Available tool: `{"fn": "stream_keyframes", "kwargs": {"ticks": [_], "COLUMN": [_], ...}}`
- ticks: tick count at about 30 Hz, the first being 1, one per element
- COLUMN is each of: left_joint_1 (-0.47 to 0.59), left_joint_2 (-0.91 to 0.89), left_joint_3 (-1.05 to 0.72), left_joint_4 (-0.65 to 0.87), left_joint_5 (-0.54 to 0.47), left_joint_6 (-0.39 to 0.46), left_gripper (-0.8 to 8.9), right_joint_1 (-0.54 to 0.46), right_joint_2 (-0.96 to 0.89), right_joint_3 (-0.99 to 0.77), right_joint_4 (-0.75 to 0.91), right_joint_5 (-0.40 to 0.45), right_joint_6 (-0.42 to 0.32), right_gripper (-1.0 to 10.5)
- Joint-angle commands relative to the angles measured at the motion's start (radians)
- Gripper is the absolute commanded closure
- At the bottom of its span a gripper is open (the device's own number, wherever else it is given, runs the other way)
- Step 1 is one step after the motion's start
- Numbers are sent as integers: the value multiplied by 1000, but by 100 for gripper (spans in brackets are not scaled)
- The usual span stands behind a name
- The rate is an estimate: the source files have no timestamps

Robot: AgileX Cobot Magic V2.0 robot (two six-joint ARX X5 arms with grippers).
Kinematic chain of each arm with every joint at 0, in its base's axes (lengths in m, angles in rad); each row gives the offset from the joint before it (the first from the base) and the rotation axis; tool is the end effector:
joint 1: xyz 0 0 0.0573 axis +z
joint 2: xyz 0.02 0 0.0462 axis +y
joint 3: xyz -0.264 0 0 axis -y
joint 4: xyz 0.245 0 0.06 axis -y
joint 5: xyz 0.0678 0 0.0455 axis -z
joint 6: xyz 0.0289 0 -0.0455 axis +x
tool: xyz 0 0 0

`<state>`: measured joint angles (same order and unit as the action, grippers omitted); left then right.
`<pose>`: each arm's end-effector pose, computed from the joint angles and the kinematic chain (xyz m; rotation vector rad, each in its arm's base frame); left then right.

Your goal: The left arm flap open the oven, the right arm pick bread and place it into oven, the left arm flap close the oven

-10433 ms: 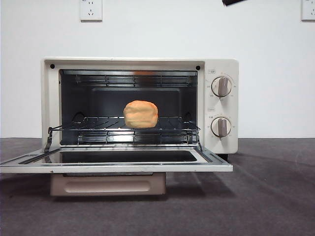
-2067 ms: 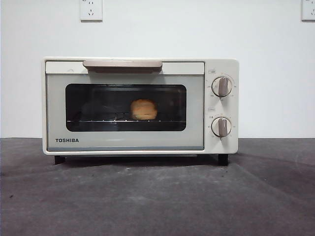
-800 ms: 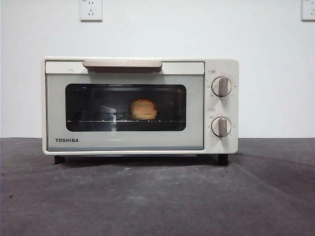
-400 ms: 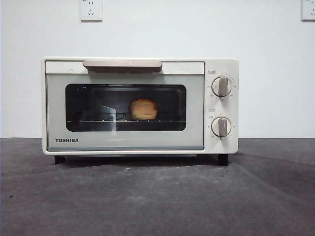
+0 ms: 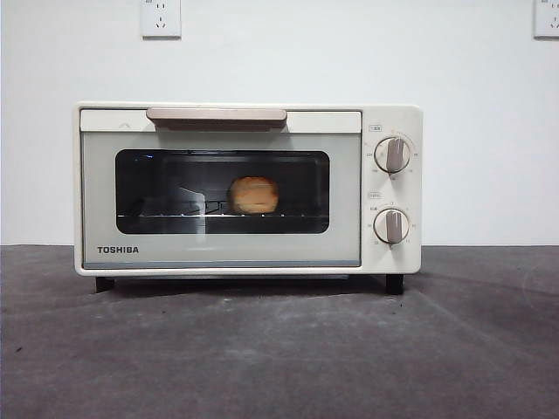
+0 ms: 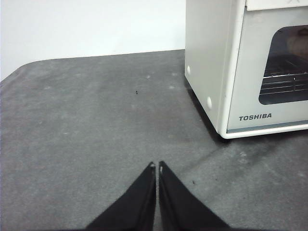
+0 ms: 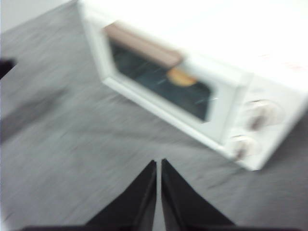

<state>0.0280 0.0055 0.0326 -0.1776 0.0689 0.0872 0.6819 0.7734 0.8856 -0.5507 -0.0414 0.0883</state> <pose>0.0948 0.0007 0.1571 0.0797 0.1485 -0.0473 0.1199 0.0989 0.3339 -0.0579 0.4559 0.6915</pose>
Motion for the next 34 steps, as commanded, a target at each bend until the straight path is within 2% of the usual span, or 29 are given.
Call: {"fn": "stream_keyframes", "kwargs": {"ticks": [1,4,6,10,15,21,26,34], "left_joint_1": [0,0,0,0,0,0,0,0], "left_joint_2": [-2,-2,-2,-2,-2,-2,-2,-2], "left_joint_3": [-21,-21,-21,-21,-21,-21,-21,-21], "left_joint_4": [-7,-7,-7,-7,-7,-7,-7,-7], "left_joint_5": [-2,-2,-2,-2,-2,-2,-2,-2], "left_joint_6": [-5,-5,-5,-5,-5,-5,-5,-5], "left_gripper": [793,793,793,793,793,793,793,793], "right_joint_1": [-96,-242,-343,-501,-620,-684,-692,-692], "right_joint_2": [-47,-135,-202,-336,-489,-636,-713,-770], "right_joint_3": [-36,-121,-195,-338,-511,-671,-763,-871], "right_joint_4": [62,149,214,319,446,513,514,521], "right_joint_5": [-50,-144,-172,-171,-164,-162,-134,-134], "right_joint_6": [-18,-19,-26,-33,-50,-52,-51,-38], "right_gripper": [935,935,935,935,935,935,935,935]}}
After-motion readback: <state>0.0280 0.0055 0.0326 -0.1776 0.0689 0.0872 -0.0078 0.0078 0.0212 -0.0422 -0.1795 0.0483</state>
